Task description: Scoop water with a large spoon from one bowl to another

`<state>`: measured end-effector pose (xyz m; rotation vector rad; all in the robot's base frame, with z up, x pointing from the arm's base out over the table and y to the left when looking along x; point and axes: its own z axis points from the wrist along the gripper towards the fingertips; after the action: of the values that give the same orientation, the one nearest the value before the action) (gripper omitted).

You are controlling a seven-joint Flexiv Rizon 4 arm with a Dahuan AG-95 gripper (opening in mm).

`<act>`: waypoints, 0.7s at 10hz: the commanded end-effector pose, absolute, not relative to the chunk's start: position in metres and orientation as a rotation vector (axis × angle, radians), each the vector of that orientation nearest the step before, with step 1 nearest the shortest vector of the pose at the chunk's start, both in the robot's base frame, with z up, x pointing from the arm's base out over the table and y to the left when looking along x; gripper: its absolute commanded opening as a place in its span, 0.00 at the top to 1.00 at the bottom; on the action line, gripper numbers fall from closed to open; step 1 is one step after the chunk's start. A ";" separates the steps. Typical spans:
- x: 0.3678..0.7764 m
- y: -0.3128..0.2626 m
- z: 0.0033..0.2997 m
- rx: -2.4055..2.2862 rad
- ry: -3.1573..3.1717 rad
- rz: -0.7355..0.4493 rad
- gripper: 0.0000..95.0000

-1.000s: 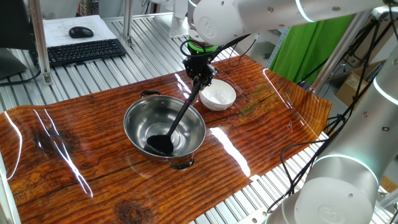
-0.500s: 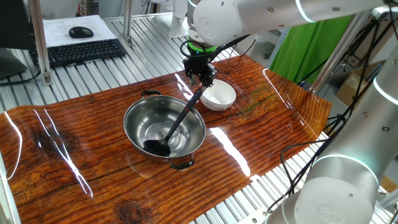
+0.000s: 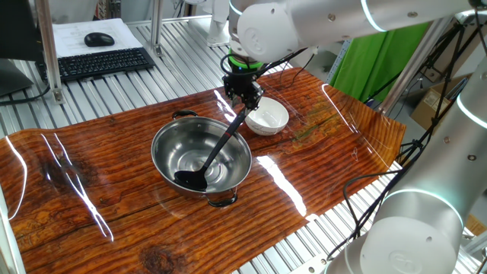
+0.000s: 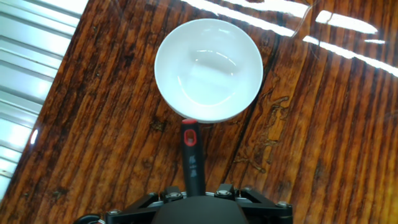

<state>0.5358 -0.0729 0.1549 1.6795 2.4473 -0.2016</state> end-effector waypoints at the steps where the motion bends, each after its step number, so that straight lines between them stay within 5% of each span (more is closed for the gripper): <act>1: 0.537 -0.072 0.153 1.687 2.442 -0.196 0.60; 7: 0.535 -0.065 0.141 1.697 2.430 -0.189 0.60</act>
<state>0.5360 -0.0640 0.1395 1.6946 2.4304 -0.1914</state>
